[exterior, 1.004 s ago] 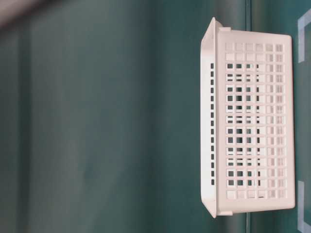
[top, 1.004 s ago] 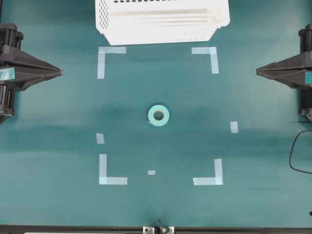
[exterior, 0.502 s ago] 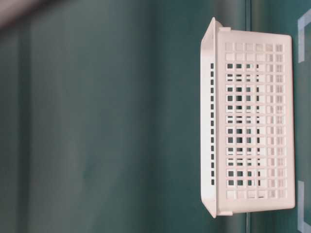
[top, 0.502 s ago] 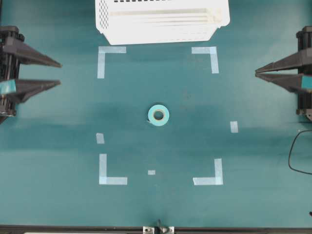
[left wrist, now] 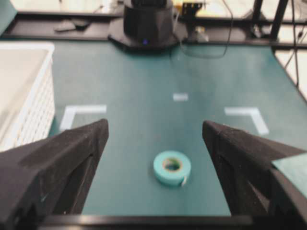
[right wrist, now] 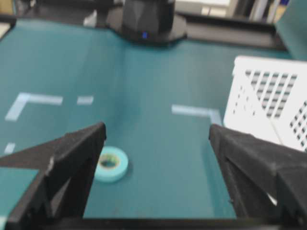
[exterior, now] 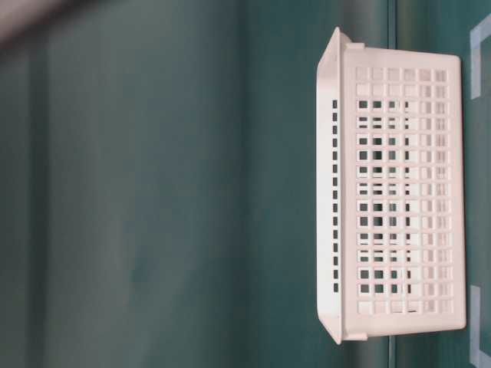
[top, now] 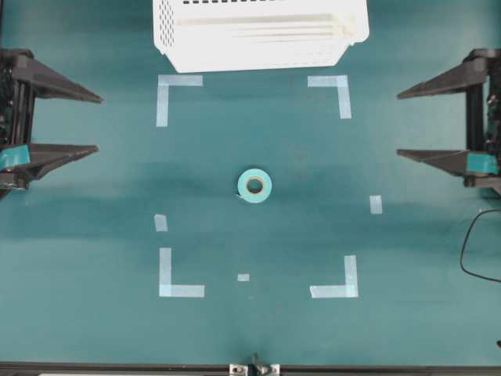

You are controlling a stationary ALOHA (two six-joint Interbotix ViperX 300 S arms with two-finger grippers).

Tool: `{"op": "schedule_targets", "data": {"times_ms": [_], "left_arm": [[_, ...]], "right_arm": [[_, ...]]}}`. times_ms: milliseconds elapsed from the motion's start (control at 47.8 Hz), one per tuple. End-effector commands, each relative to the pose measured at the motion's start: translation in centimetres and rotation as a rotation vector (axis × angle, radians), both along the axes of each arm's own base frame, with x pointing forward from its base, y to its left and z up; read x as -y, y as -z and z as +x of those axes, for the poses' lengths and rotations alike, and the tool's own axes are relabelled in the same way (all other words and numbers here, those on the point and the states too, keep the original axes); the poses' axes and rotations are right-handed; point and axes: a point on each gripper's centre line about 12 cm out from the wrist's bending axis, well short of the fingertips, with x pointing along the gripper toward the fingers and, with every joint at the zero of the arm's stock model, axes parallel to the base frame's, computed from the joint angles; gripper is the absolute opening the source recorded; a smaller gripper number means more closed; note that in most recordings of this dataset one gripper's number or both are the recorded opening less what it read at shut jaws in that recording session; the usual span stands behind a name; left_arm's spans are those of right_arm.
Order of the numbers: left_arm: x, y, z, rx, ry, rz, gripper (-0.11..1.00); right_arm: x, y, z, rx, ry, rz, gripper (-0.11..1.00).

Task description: Put the tape in the middle into the white basket.

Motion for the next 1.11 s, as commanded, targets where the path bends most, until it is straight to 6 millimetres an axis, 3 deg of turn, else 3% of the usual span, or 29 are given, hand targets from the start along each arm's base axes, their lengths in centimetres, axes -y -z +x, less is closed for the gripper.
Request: {"op": "schedule_targets", "data": {"times_ms": [0,690,1088], "left_arm": [[0.1,0.1,0.1,-0.006,0.004,-0.006,0.57],[0.1,2.6,-0.5,-0.137,0.006,-0.007,0.57],[0.2,4.4,-2.4,-0.186,0.014,-0.007,0.53]], "right_arm": [[0.0,-0.7,0.9,0.011,0.003,0.014,0.97],[0.1,0.9,5.0,-0.096,0.006,0.036,0.97],[0.1,2.5,7.8,-0.173,0.010,0.047,0.97]]}}
